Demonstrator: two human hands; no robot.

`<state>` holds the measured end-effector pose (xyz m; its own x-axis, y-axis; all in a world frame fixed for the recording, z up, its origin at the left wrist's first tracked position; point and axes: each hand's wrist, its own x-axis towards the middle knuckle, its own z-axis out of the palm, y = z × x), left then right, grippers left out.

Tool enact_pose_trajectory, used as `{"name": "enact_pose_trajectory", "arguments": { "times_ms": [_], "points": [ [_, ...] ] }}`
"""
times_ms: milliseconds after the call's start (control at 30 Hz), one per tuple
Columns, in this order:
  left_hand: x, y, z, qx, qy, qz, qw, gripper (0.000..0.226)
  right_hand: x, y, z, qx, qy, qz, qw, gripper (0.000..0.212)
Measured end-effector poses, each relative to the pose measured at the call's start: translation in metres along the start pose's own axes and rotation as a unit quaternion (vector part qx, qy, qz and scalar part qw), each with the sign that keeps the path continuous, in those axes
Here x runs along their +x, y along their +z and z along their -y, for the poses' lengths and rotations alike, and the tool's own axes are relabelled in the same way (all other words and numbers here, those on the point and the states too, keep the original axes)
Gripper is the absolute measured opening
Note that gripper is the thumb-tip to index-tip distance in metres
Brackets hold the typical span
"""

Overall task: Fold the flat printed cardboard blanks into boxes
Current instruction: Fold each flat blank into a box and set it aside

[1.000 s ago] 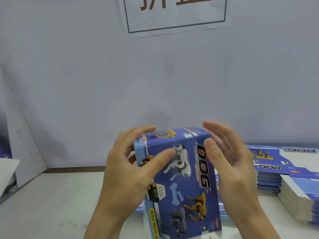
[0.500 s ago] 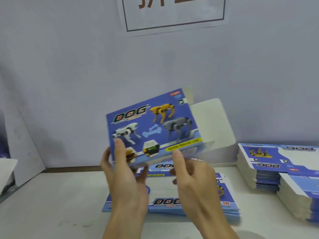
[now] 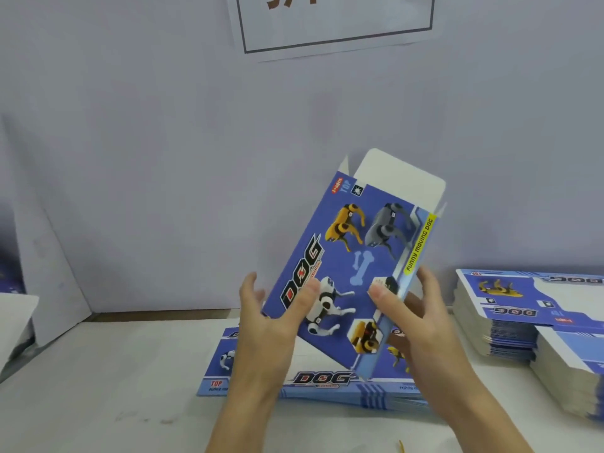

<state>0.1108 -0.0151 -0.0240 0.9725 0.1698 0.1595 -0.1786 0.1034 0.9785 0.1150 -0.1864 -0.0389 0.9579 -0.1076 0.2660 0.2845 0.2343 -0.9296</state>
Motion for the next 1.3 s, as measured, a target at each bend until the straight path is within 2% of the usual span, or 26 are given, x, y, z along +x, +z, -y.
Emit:
{"name": "enact_pose_trajectory", "arguments": {
  "times_ms": [67, 167, 300, 367, 433, 500, 567, 667, 733, 767, 933, 1067, 1133, 1200, 1233, 1300],
  "points": [
    [-0.001, -0.007, -0.002, 0.029, 0.021, 0.022, 0.999, 0.099, 0.002, -0.008, -0.002, 0.016, 0.007, 0.030, 0.999, 0.080],
    [0.001, -0.015, -0.006, 0.001, 0.048, 0.056, 0.997, 0.080, 0.004, -0.017, -0.001, 0.043, 0.025, 0.067, 0.996, 0.064],
    [0.001, -0.024, -0.013, -0.033, 0.034, 0.171, 0.984, 0.082, 0.002, -0.025, 0.001, -0.048, 0.029, 0.136, 0.989, 0.087],
    [0.001, -0.019, -0.014, -0.025, 0.077, 0.146, 0.986, 0.086, -0.001, -0.022, 0.001, -0.105, 0.028, 0.180, 0.978, 0.088],
    [0.001, -0.011, -0.012, -0.041, 0.117, 0.080, 0.989, 0.078, -0.003, -0.018, 0.000, -0.130, 0.037, 0.207, 0.969, 0.091],
    [0.001, -0.005, -0.007, -0.063, 0.131, 0.036, 0.989, 0.072, -0.002, -0.018, -0.002, -0.143, 0.022, 0.198, 0.970, 0.090],
    [0.002, -0.002, -0.001, -0.059, 0.131, 0.042, 0.989, 0.066, -0.001, -0.016, -0.003, -0.115, -0.009, 0.158, 0.981, 0.083],
    [0.000, 0.003, 0.005, -0.015, 0.113, 0.134, 0.984, 0.063, 0.001, -0.012, -0.004, -0.027, -0.065, 0.072, 0.995, 0.075],
    [-0.001, 0.008, 0.008, -0.008, 0.089, 0.178, 0.980, 0.056, 0.002, -0.010, -0.005, -0.027, -0.097, 0.061, 0.993, 0.066],
    [-0.001, 0.011, 0.008, -0.011, 0.088, 0.177, 0.980, 0.051, 0.002, -0.009, -0.006, -0.029, -0.099, 0.065, 0.993, 0.062],
    [-0.003, 0.022, 0.011, 0.006, 0.140, 0.072, 0.987, 0.045, -0.002, -0.007, -0.008, -0.020, -0.067, 0.085, 0.994, 0.051],
    [-0.002, 0.020, 0.017, 0.026, 0.118, 0.041, 0.992, 0.044, 0.005, -0.009, -0.009, -0.040, -0.014, 0.102, 0.994, 0.037],
    [-0.002, 0.016, 0.017, -0.004, 0.088, 0.034, 0.996, 0.054, -0.001, -0.017, -0.015, 0.021, -0.012, 0.112, 0.993, 0.033],
    [-0.001, 0.013, 0.015, -0.011, 0.055, 0.025, 0.998, 0.057, -0.002, -0.011, -0.018, -0.030, -0.023, 0.101, 0.994, 0.045],
    [0.001, 0.011, 0.015, -0.003, 0.045, 0.030, 0.999, 0.053, 0.000, -0.006, -0.018, -0.071, -0.006, 0.088, 0.994, 0.044],
    [0.006, 0.007, 0.016, 0.017, 0.043, 0.049, 0.998, 0.038, 0.006, 0.006, -0.016, -0.075, 0.027, 0.008, 0.997, 0.033]
  ]
}}
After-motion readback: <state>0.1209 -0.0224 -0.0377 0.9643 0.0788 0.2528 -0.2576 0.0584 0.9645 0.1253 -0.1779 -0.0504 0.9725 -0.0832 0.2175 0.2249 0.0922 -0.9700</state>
